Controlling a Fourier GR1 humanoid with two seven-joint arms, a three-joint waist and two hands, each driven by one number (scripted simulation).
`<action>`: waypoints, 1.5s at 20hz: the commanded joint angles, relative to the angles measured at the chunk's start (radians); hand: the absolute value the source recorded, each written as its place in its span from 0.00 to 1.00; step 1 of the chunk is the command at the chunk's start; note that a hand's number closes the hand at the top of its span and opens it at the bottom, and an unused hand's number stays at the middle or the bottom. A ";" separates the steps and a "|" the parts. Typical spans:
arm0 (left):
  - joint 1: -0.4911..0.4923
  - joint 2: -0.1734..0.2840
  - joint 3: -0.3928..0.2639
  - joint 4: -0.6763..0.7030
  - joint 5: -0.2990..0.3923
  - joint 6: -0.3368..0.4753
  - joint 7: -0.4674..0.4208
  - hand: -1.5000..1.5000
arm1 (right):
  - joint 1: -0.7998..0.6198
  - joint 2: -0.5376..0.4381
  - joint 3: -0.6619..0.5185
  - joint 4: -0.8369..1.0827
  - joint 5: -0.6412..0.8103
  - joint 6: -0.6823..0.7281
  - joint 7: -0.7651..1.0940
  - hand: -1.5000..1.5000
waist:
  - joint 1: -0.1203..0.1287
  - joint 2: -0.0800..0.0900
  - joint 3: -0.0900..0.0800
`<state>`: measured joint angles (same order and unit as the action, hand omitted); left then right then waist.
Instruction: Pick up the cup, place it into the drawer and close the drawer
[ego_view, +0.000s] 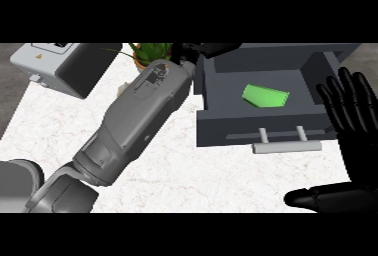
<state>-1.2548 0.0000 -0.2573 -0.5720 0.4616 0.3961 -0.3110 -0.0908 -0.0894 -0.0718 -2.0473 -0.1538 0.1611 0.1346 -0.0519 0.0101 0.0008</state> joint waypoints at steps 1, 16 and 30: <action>-0.025 0.000 -0.075 0.096 0.058 0.000 -0.058 1.00 | -0.050 -0.015 -0.031 0.073 -0.018 0.020 -0.045 0.00 | -0.018 0.008 0.001; -0.104 0.000 -0.325 0.220 0.098 0.071 0.023 0.00 | -0.035 -0.001 0.010 0.013 -0.029 0.020 -0.002 0.00 | -0.051 0.011 0.001; -0.036 0.000 -0.283 0.059 0.309 0.030 -0.167 0.00 | -0.032 -0.013 -0.021 -0.042 -0.182 0.051 0.079 0.00 | -0.020 0.001 0.000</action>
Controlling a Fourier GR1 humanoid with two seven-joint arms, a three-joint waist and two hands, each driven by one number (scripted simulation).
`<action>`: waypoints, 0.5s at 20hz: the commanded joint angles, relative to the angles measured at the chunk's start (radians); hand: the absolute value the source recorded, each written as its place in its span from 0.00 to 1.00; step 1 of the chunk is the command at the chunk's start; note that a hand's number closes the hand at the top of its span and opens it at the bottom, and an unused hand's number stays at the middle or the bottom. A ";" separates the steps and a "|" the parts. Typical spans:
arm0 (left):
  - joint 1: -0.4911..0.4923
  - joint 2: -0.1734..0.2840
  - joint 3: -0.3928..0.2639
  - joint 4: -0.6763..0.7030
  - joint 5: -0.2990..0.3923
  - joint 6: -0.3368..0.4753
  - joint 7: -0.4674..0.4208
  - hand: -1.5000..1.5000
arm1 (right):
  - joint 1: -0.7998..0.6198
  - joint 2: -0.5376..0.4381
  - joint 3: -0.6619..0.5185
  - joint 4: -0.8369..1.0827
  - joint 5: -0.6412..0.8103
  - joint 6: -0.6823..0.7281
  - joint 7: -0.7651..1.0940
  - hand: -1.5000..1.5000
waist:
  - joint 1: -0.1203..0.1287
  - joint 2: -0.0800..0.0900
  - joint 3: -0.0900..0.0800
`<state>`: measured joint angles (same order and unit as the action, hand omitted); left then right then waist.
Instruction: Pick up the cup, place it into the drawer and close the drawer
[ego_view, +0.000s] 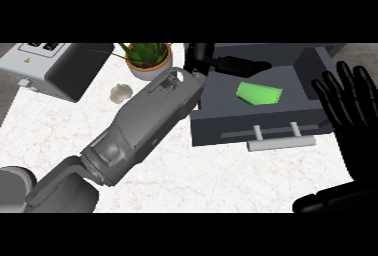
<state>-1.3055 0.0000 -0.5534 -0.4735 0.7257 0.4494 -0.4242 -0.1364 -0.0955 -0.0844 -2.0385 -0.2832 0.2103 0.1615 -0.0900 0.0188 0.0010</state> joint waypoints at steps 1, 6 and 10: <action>-0.038 0.000 0.065 0.008 0.057 -0.066 -0.056 0.00 | 0.026 -0.006 -0.012 -0.012 -0.032 0.016 0.004 0.00 | 0.024 -0.003 0.000; 0.019 0.017 0.103 -0.092 0.066 -0.051 -0.021 0.00 | 0.074 -0.040 -0.014 -0.064 -0.040 0.058 0.012 1.00 | 0.079 -0.022 -0.001; 0.116 0.097 0.113 -0.216 0.071 -0.055 0.006 0.00 | 0.065 -0.135 -0.051 -0.040 -0.042 0.140 0.019 1.00 | 0.106 -0.030 -0.002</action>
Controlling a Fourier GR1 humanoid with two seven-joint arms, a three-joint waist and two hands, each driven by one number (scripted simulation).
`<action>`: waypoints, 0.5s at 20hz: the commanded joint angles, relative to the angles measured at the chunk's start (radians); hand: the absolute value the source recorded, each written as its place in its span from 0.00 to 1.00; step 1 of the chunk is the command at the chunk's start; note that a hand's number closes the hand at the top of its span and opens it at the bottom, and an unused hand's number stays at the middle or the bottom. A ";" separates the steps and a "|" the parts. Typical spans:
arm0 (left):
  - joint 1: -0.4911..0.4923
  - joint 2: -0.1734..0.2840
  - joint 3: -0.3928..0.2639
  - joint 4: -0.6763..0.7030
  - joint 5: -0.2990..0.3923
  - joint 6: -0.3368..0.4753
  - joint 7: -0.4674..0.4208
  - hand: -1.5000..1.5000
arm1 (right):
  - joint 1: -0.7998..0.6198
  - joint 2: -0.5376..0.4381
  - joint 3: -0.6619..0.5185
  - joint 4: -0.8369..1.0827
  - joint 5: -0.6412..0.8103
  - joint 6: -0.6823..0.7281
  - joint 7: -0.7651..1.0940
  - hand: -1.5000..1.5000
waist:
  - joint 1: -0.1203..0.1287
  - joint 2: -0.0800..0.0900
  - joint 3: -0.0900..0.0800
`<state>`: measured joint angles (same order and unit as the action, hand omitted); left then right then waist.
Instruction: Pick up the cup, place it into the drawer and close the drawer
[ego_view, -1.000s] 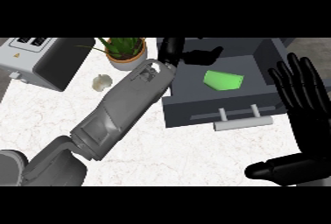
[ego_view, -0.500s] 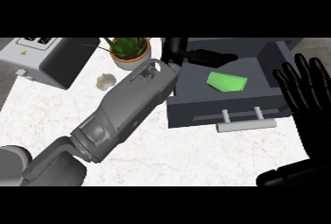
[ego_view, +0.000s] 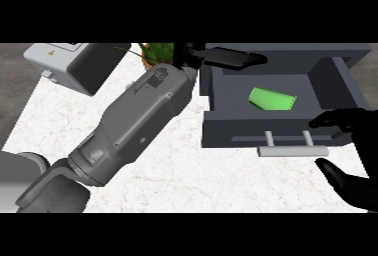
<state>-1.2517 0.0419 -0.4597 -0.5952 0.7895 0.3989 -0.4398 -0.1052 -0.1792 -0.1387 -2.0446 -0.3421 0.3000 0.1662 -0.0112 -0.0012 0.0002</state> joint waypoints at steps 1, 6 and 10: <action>0.094 0.072 0.034 -0.056 0.005 -0.024 -0.021 0.00 | 0.048 -0.040 0.059 -0.085 0.090 0.045 0.009 1.00 | 0.018 -0.005 -0.001; 0.225 0.157 0.062 -0.269 0.022 0.022 0.057 0.00 | 0.085 -0.052 0.071 -0.028 0.214 0.080 -0.071 1.00 | 0.034 -0.007 0.000; 0.409 0.253 0.046 -0.438 0.023 0.015 0.086 0.00 | 0.091 -0.129 0.060 -0.078 0.215 0.118 0.007 1.00 | 0.047 -0.012 -0.001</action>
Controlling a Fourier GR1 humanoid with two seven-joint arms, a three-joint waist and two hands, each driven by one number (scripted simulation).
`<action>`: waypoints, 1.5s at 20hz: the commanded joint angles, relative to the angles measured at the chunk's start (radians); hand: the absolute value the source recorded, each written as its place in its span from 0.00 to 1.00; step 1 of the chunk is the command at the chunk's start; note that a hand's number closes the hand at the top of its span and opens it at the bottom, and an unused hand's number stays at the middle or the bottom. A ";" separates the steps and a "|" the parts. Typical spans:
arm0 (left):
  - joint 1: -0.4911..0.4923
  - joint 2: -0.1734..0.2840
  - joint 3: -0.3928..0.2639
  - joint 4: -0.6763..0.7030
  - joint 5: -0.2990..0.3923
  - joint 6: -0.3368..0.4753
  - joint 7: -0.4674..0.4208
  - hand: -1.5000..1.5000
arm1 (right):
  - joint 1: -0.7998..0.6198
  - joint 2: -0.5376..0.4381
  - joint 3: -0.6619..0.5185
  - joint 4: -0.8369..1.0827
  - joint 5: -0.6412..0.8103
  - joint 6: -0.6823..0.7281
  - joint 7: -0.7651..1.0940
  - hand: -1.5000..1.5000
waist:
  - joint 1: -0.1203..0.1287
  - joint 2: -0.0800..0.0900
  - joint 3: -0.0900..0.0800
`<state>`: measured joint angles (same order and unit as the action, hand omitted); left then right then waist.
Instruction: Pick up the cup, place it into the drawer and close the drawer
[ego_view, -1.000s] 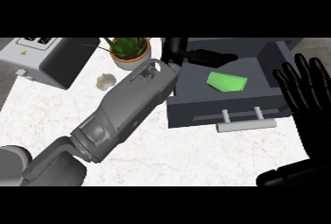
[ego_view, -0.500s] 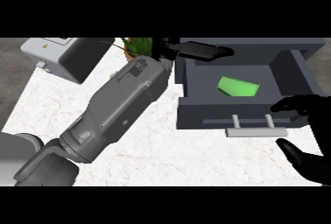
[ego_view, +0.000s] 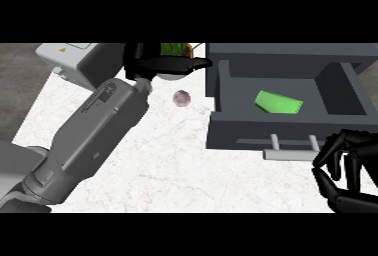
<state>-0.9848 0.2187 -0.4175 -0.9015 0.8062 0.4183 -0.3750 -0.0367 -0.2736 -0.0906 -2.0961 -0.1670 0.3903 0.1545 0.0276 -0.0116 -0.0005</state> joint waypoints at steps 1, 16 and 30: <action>0.166 0.106 0.017 -0.177 0.010 -0.015 0.032 0.00 | 0.051 -0.018 0.029 -0.008 0.099 0.024 -0.024 1.00 | 0.003 0.001 0.000; 0.582 0.330 0.117 -0.536 0.065 -0.168 0.074 0.00 | -0.081 -0.085 0.251 0.272 0.681 -0.072 -0.232 1.00 | 0.009 0.014 0.001; 0.813 0.318 0.252 -0.547 0.008 -0.339 -0.003 0.00 | -0.252 0.017 0.331 0.800 0.974 -0.270 -0.378 0.00 | -0.019 0.013 0.001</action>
<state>-0.2053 0.5661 -0.1785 -1.4681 0.8511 0.0990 -0.3602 -0.2486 -0.2728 0.2277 -1.4200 0.7398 0.1567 -0.1985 0.0134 0.0016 0.0001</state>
